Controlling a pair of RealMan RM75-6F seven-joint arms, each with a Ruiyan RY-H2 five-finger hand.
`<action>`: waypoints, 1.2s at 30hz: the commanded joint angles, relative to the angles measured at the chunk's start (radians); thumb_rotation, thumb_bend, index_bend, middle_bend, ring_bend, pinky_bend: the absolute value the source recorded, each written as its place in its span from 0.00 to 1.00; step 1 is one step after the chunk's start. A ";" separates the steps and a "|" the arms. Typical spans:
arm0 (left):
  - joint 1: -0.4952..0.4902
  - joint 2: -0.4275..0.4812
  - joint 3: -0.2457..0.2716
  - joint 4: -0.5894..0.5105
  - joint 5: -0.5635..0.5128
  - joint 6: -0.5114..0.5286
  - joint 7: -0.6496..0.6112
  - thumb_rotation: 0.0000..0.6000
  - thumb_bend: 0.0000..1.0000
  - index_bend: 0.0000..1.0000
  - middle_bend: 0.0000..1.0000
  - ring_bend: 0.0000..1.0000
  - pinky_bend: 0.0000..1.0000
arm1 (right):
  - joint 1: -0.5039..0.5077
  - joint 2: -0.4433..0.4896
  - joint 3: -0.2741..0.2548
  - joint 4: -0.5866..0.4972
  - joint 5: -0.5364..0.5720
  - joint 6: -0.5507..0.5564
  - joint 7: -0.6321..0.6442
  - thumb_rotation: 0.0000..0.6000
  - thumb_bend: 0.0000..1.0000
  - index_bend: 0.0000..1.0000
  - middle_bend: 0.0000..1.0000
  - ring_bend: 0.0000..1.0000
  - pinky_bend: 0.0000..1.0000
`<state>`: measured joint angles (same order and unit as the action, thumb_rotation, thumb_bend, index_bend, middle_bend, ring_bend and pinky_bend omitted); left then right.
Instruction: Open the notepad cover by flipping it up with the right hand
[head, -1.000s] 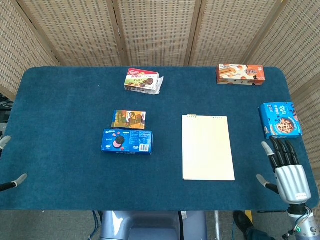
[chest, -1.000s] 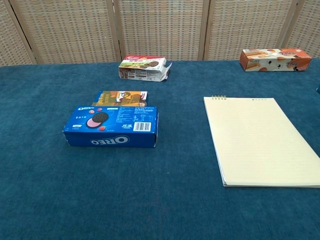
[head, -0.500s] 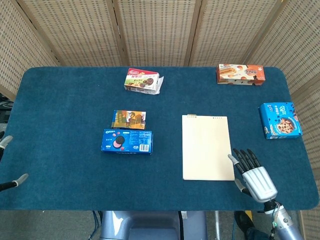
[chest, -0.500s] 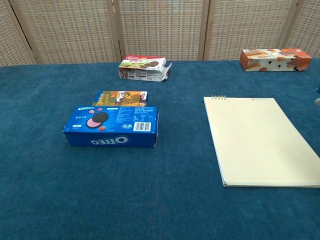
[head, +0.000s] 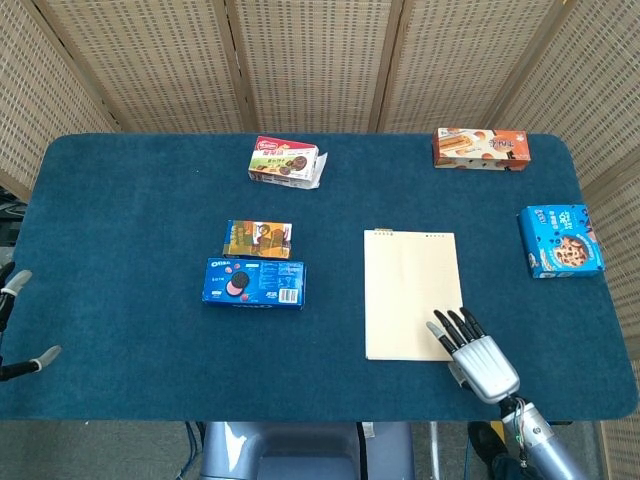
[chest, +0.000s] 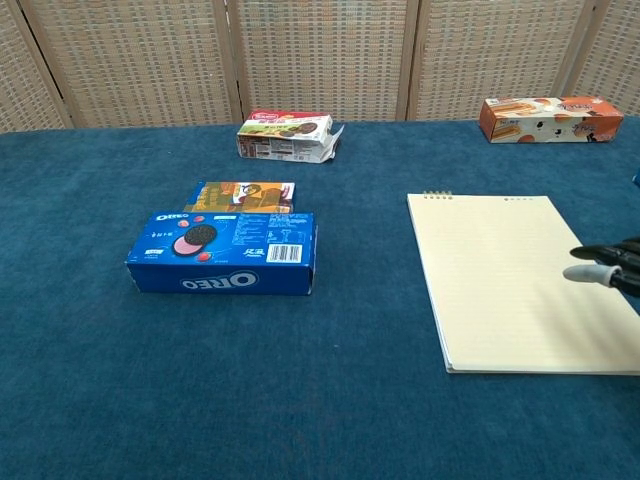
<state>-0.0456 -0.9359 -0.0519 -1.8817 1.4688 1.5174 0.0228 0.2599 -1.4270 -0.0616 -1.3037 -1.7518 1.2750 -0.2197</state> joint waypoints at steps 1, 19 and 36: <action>0.001 -0.001 0.000 0.000 0.001 0.002 0.001 1.00 0.00 0.00 0.00 0.00 0.00 | 0.013 -0.031 0.004 0.025 0.000 -0.012 -0.026 1.00 0.54 0.00 0.00 0.00 0.00; -0.005 0.000 -0.003 0.000 -0.008 -0.009 0.003 1.00 0.00 0.00 0.00 0.00 0.00 | 0.038 -0.147 -0.008 0.142 0.010 -0.040 -0.070 1.00 0.54 0.00 0.00 0.00 0.00; -0.006 -0.001 -0.003 -0.001 -0.011 -0.010 0.004 1.00 0.00 0.00 0.00 0.00 0.00 | 0.045 -0.158 -0.017 0.149 0.026 -0.036 -0.073 1.00 0.54 0.00 0.00 0.00 0.00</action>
<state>-0.0514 -0.9375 -0.0543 -1.8824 1.4585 1.5075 0.0269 0.3028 -1.5833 -0.0801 -1.1559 -1.7291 1.2422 -0.2920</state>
